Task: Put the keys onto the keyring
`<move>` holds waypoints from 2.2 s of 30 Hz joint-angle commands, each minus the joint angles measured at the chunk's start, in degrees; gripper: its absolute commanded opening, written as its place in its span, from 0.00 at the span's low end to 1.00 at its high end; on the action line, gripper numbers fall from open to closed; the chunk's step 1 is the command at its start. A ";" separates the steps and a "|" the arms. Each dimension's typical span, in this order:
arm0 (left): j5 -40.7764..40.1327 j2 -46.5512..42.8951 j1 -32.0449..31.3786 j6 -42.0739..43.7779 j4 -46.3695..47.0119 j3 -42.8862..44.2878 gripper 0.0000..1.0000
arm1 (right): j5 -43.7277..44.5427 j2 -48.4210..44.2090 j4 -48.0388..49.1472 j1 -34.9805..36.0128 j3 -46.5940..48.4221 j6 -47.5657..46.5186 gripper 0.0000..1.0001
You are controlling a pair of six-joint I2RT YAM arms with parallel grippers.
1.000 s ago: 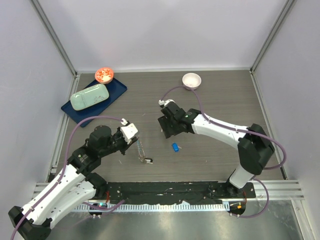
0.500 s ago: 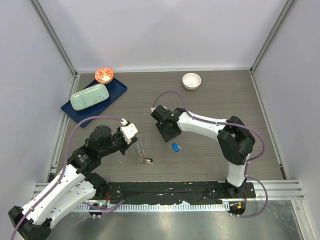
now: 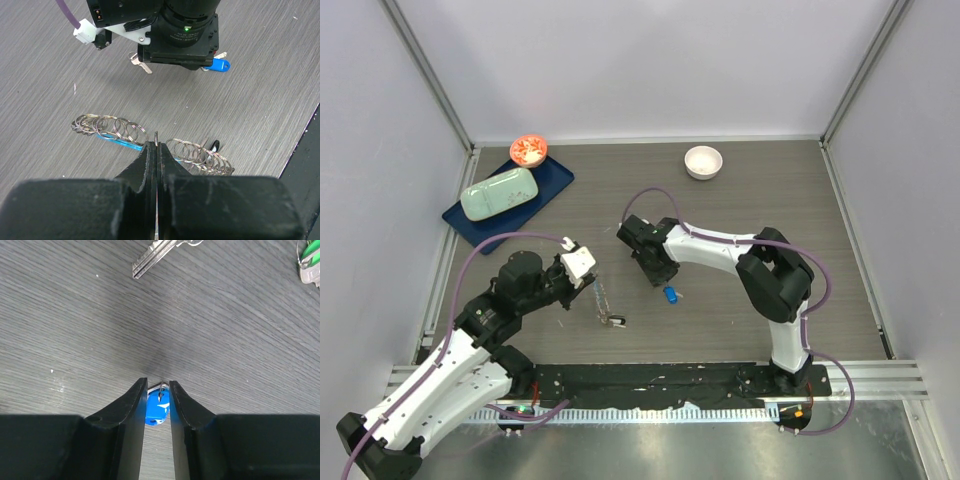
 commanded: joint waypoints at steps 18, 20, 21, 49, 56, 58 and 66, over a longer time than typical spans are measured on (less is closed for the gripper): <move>0.68 -0.46 -0.16 0.32 2.01 2.05 0.00 | 0.25 0.25 -2.01 0.35 1.71 -1.12 0.20; 0.50 -0.46 -0.16 0.41 1.93 2.05 0.00 | 0.08 0.43 -2.00 0.43 1.53 -1.03 0.19; 0.59 -0.37 -0.16 0.32 1.93 2.05 0.00 | 0.08 0.43 -2.01 0.43 1.44 -1.03 0.19; 0.68 -0.63 -0.16 0.41 2.19 1.96 0.00 | 0.96 -5.37 3.08 0.35 -2.95 -1.91 0.01; 0.77 -0.28 -0.16 0.41 2.28 1.87 0.00 | 0.07 -6.08 8.36 0.35 -6.90 -1.82 0.01; 0.85 -0.20 -0.07 0.50 2.28 1.78 0.00 | -0.10 -6.25 10.46 0.35 -8.13 -1.73 0.04; 0.68 0.16 -0.16 0.58 2.36 1.69 0.00 | 0.16 -7.21 13.03 0.35 -9.28 -1.29 0.12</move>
